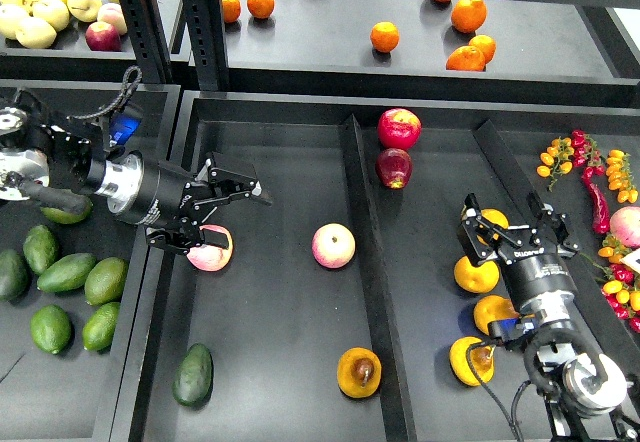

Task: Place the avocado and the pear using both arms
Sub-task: 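Move the left gripper over the dark green avocado in the middle bin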

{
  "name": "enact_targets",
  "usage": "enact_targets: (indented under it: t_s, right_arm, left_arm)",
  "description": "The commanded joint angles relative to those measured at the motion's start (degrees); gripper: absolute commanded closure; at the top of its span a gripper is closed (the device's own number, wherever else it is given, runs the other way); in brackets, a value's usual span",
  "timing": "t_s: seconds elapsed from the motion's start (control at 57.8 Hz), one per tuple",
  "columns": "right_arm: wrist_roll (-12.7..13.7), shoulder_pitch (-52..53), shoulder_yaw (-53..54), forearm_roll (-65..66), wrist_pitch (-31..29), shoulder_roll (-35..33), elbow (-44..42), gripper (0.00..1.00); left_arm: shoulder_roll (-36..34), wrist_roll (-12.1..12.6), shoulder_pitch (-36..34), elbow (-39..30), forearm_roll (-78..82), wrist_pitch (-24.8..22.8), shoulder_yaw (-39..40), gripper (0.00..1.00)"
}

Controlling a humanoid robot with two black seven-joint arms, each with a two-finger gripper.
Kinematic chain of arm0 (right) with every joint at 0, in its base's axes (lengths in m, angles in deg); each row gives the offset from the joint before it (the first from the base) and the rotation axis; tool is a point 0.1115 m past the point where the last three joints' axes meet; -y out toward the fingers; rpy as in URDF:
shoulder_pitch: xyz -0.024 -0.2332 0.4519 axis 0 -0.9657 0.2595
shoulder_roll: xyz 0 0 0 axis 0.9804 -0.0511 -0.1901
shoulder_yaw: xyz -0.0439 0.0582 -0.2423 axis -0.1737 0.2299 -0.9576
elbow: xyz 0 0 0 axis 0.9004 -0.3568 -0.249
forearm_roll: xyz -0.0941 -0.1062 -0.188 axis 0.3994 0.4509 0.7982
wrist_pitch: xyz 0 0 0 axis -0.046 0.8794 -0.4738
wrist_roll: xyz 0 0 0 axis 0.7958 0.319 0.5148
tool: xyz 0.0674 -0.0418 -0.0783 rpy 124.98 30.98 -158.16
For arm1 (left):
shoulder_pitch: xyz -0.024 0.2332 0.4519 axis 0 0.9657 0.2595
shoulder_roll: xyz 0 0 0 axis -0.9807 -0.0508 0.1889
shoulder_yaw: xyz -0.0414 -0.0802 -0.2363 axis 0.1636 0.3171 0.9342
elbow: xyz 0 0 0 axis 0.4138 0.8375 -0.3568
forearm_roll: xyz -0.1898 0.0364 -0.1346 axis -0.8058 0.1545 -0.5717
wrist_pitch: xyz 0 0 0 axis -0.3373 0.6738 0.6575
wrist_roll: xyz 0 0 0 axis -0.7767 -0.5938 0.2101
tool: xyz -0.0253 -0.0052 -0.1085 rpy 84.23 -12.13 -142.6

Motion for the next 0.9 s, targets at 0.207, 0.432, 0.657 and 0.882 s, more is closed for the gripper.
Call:
enact_targets:
  t_s: [0.207,0.432,0.657,0.882]
  right_arm:
    - [0.0,4.6,-0.1,0.1,2.9,0.0,-0.8,0.01]
    - [0.0,4.6,-0.1,0.1,2.9,0.0,-1.1,0.01]
    - [0.0,4.6,-0.1,0.0,2.9,0.0,-1.1,0.01]
    - [0.0,4.6,-0.2,0.0,2.9,0.0,-1.1,0.01]
  left_arm:
    - [8.2,0.0,-3.5,0.1,10.6,0.0,-12.2,0.01]
    - [13.4,0.0,-4.1,0.6,13.3,0.0,-15.0,0.0]
    - [21.3,0.0,-6.0,2.9,12.9,0.0,-21.0,0.0]
    - [23.7,0.0,-4.7,4.4,12.3,0.0,-25.6,0.0]
